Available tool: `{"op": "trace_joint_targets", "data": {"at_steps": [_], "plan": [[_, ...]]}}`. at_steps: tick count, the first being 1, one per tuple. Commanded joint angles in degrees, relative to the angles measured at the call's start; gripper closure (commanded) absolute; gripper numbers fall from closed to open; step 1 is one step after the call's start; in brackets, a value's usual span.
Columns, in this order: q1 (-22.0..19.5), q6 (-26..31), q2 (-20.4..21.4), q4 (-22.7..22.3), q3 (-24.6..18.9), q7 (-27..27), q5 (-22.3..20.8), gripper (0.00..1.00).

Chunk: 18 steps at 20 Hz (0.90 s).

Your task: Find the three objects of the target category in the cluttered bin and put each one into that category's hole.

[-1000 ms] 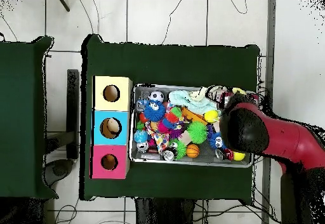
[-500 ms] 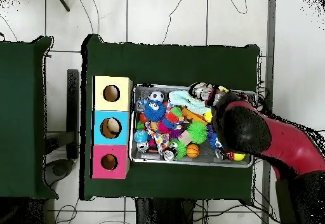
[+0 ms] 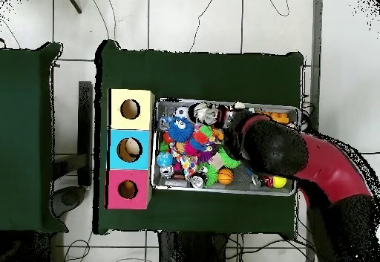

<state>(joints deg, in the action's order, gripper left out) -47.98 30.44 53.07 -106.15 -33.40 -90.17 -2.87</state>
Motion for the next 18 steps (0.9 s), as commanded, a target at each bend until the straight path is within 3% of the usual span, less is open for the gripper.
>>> {"op": "trace_joint_targets", "data": {"at_steps": [1,9,18], "plan": [[-1.1,8.7,2.2,-7.4,-8.1,0.8,5.2,1.0],[1.2,9.3,1.9,-9.4,-7.7,-3.0,7.4,1.0],[2.1,2.1,1.5,-14.5,-12.2,-5.6,10.7,1.0]]}}
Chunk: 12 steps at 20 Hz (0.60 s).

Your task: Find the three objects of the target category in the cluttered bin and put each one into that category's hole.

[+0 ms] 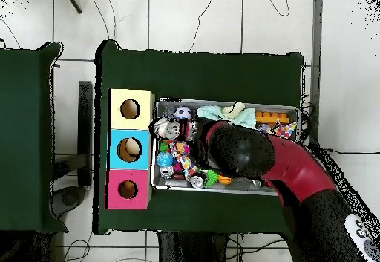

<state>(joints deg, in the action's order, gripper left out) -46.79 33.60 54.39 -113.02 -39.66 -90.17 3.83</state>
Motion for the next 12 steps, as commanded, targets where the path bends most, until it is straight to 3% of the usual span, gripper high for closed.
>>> {"op": "trace_joint_targets", "data": {"at_steps": [1,6,12], "plan": [[1.1,-1.4,0.0,-8.0,-6.4,-6.0,4.6,1.0],[2.3,-2.3,0.5,-10.0,-8.0,-7.9,7.2,1.0],[7.5,-5.0,-3.3,-7.8,-3.8,-9.6,5.8,1.0]]}}
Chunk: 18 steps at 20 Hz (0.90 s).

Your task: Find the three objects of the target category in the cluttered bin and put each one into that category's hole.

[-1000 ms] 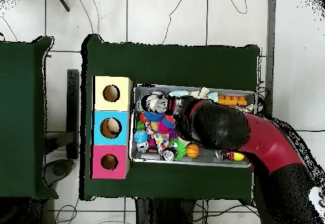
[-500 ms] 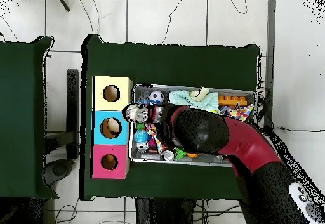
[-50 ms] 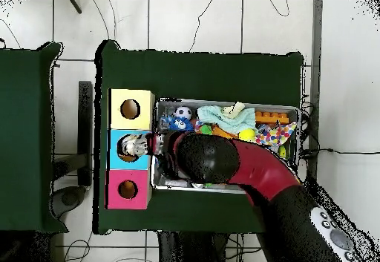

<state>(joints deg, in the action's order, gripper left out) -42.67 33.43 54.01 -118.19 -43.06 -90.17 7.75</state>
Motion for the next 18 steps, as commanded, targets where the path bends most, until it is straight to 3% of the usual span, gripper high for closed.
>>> {"op": "trace_joint_targets", "data": {"at_steps": [1,12,18], "plan": [[4.1,-5.7,-3.6,-2.3,0.3,-9.7,1.5,1.0],[9.2,-12.6,-10.6,0.0,5.9,-10.0,-0.6,1.0],[9.2,-11.8,-10.7,-1.0,7.7,-8.8,-1.0,1.0]]}}
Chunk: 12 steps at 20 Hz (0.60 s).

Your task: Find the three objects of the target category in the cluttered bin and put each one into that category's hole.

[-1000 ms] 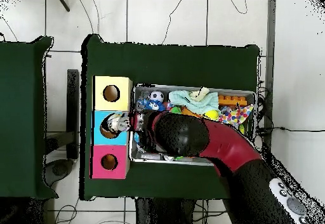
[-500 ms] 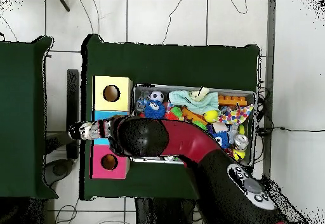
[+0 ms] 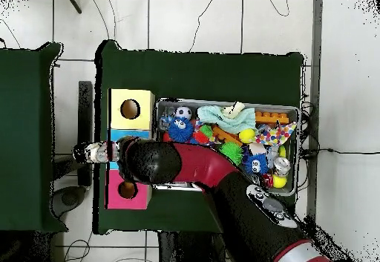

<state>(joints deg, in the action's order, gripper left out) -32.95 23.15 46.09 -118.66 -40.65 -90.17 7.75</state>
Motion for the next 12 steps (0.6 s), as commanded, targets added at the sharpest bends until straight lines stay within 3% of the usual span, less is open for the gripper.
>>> {"op": "trace_joint_targets", "data": {"at_steps": [1,5,12], "plan": [[-0.2,-0.4,-2.8,-0.1,6.1,-8.9,-0.8,1.0],[1.9,3.9,-3.9,2.1,9.9,-9.6,-0.5,1.0],[5.8,5.4,-7.9,6.2,15.9,-10.0,-0.3,1.0]]}}
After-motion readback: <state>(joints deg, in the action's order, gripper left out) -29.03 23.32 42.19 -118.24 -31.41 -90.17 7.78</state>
